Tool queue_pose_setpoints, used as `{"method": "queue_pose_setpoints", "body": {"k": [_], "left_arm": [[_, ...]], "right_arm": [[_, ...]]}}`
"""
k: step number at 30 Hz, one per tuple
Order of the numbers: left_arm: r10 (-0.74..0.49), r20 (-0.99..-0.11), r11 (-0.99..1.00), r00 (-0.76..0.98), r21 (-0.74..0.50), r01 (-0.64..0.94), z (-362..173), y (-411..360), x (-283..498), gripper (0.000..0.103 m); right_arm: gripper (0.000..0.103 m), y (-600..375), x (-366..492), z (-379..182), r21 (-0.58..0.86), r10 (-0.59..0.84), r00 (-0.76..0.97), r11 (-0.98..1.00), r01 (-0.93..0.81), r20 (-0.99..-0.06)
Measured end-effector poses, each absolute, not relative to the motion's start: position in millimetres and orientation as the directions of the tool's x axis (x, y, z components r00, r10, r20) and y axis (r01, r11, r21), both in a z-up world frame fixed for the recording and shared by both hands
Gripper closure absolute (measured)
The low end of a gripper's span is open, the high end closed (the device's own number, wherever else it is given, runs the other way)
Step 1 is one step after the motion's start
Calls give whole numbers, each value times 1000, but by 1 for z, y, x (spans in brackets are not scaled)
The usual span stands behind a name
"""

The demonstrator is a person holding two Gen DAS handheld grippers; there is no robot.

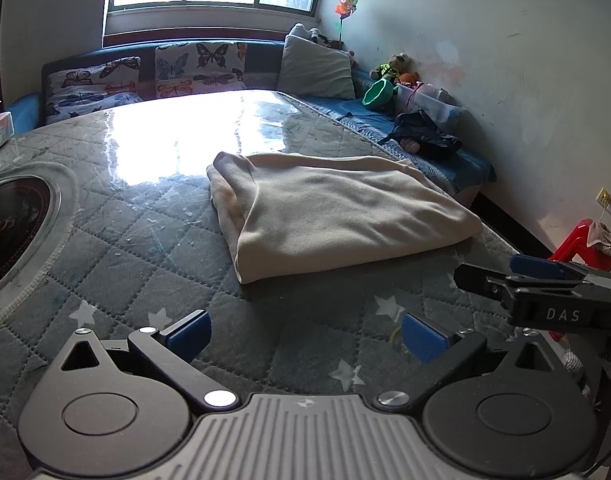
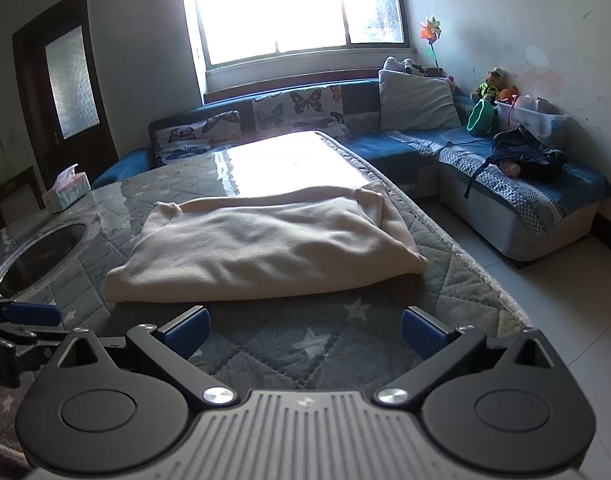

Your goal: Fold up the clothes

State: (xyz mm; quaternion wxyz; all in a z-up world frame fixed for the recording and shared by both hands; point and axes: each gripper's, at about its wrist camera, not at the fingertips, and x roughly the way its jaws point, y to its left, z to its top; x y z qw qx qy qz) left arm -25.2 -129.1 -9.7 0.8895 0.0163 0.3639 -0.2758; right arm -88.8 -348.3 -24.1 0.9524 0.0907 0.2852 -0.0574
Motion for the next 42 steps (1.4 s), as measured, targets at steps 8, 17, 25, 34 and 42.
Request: {"method": "queue_pose_setpoints", "body": {"k": [8,17,25,34,42], "left_arm": [[-470,-662,853,584,-171,493,-11,-128,-23,0],[-461,-664,859,589,-165,485,-11,-126,-20,0],[-452,-667,864,592,-163,476,-11,-125,-18,0],[-450,-669,866,591,-163,474,-11,-126,-18,0],[-449,-673,864,588,-158,479,-11,-129,-21,0]], "right_arm": [[0,-346,-87,-23,125,-62,825,979,159,-562],[0,-343,-82,-22,98,-76,814,982,161,-575],[0,-341,-79,-21,69,-94,807,984,164,-584],[0,-340,-77,-21,58,-100,803,985,165,-587],[0,-342,-81,-21,67,-98,805,983,169,-585]]}}
